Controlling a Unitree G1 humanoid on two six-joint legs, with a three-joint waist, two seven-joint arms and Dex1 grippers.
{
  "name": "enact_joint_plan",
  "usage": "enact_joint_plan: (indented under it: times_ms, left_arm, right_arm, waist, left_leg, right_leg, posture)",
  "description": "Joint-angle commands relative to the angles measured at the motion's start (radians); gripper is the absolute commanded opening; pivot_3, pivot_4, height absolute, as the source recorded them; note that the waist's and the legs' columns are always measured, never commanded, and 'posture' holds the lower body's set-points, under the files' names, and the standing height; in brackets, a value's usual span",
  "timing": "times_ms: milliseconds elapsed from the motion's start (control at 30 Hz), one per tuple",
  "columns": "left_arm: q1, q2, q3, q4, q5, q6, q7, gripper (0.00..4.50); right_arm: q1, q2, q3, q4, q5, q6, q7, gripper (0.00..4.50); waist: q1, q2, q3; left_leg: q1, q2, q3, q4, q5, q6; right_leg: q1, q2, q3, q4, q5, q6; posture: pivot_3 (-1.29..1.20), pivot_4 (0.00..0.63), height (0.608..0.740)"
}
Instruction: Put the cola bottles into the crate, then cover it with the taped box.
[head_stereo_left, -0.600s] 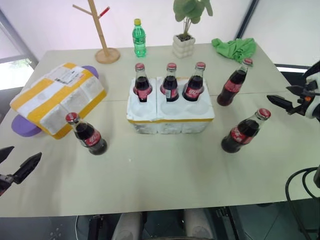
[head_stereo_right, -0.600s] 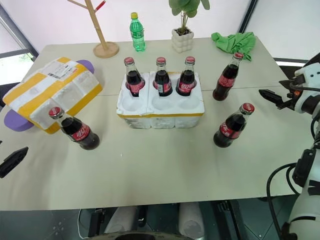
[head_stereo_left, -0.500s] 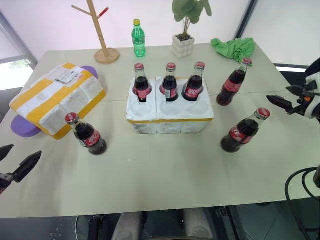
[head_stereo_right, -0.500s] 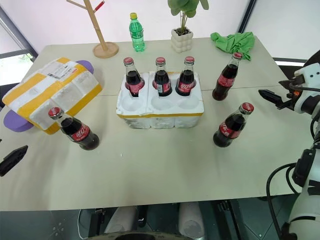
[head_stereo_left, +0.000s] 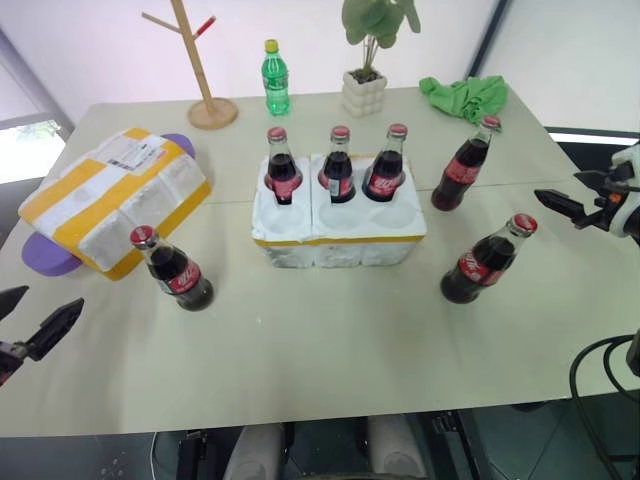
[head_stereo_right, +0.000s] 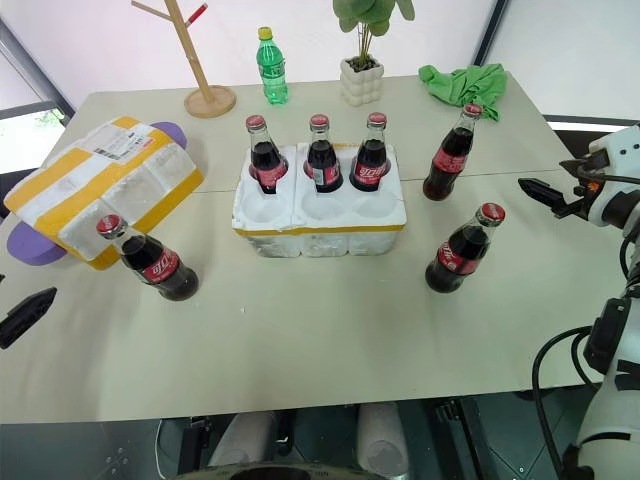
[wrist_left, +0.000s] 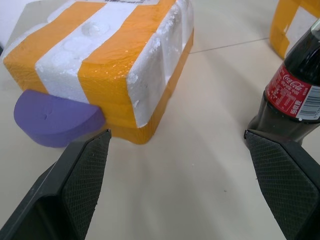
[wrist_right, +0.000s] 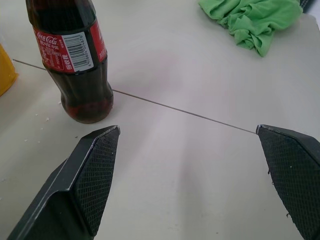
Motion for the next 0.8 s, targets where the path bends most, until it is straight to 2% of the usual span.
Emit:
enact_joint_plan:
  times_ms: [33, 167, 467, 600, 800]
  left_arm:
    - [0.007, 0.007, 0.015, -0.019, -0.01, -0.001, -0.006, 4.46]
    - [-0.021, 0.024, 0.004, -0.002, -0.009, 0.005, -0.001, 4.46]
    - [-0.078, 0.1, 0.021, 0.023, -0.066, 0.043, -0.059, 4.46]
    - [-0.106, 0.137, 0.001, 0.022, -0.091, 0.067, -0.091, 4.46]
    - [-0.107, 0.123, -0.085, 0.003, -0.054, 0.052, -0.12, 4.46]
  right_arm:
    - [-0.017, -0.024, -0.011, -0.006, 0.004, -0.012, -0.013, 4.5]
    - [-0.015, -0.031, -0.011, -0.006, -0.002, -0.022, -0.047, 4.5]
    - [-0.065, -0.069, -0.009, -0.014, -0.002, -0.011, -0.014, 4.5]
    - [-0.19, -0.084, -0.009, -0.035, 0.017, 0.036, 0.098, 4.5]
    - [-0.3, -0.102, 0.036, -0.075, 0.004, 0.089, 0.305, 4.5]
  waist:
    - [0.0, 0.0, 0.0]
    - [0.0, 0.0, 0.0]
    - [-0.003, 0.0, 0.0]
    - [-0.017, 0.001, 0.0]
    - [-0.026, 0.0, 0.0]
  left_leg:
    - [0.0, 0.0, 0.0, 0.0, 0.0, 0.0]
    - [0.0, 0.0, 0.0, 0.0, 0.0, 0.0]
    - [0.001, 0.0, 0.001, 0.0, 0.0, 0.0]
    - [0.001, 0.0, 0.001, 0.0, 0.0, 0.0]
    - [0.002, 0.002, 0.002, -0.001, 0.0, 0.0]
  right_leg:
    - [0.0, 0.0, 0.0, 0.0, 0.0, 0.0]
    - [0.0, 0.0, 0.0, 0.0, 0.0, 0.0]
    - [0.0, 0.0, 0.001, 0.001, 0.0, 0.0]
    - [0.0, 0.001, 0.002, 0.002, 0.0, 0.0]
    - [0.0, 0.002, 0.002, 0.002, 0.0, 0.0]
  posture:
    - [0.0, 0.15, 0.74]
    - [0.0, 0.15, 0.74]
    - [0.0, 0.15, 0.74]
    - [0.0, 0.15, 0.74]
    - [0.0, 0.15, 0.74]
